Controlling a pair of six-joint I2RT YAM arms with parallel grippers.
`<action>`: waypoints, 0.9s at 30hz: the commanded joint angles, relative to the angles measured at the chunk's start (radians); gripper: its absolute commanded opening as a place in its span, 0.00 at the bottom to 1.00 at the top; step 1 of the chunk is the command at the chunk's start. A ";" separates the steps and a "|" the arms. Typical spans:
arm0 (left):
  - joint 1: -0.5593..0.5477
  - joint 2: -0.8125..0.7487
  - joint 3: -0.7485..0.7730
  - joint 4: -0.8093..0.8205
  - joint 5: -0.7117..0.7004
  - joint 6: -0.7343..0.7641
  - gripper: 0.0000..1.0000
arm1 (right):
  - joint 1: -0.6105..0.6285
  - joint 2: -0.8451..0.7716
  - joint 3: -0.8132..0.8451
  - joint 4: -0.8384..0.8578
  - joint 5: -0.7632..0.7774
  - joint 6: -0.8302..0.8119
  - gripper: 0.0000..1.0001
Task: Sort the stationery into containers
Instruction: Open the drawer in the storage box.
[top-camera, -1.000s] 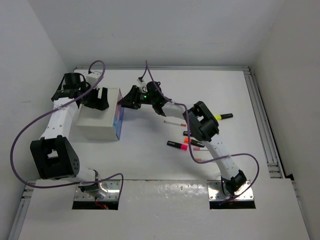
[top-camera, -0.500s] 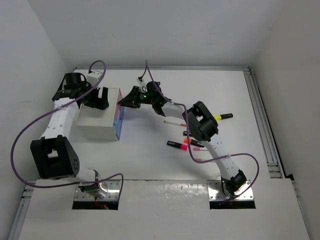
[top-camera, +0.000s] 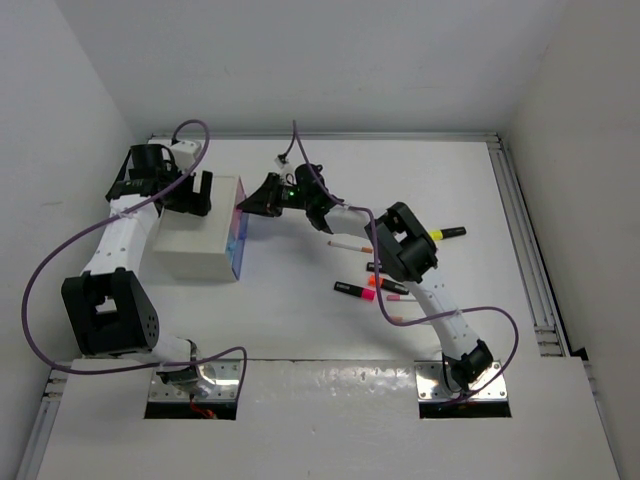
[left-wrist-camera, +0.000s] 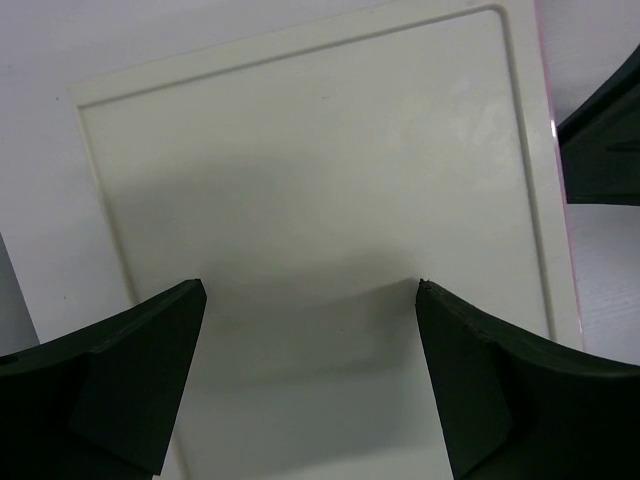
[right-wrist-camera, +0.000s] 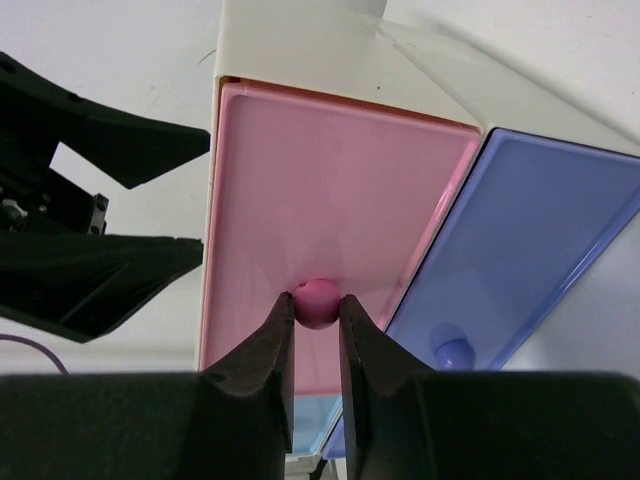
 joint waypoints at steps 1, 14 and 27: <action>0.018 0.025 -0.013 -0.045 -0.073 -0.024 0.93 | -0.026 -0.068 -0.044 0.030 -0.028 -0.030 0.00; 0.039 0.051 0.011 -0.053 -0.122 -0.043 0.93 | -0.088 -0.142 -0.162 0.033 -0.069 -0.055 0.00; 0.050 0.080 0.019 -0.059 -0.129 -0.047 0.93 | -0.158 -0.230 -0.344 0.063 -0.118 -0.056 0.00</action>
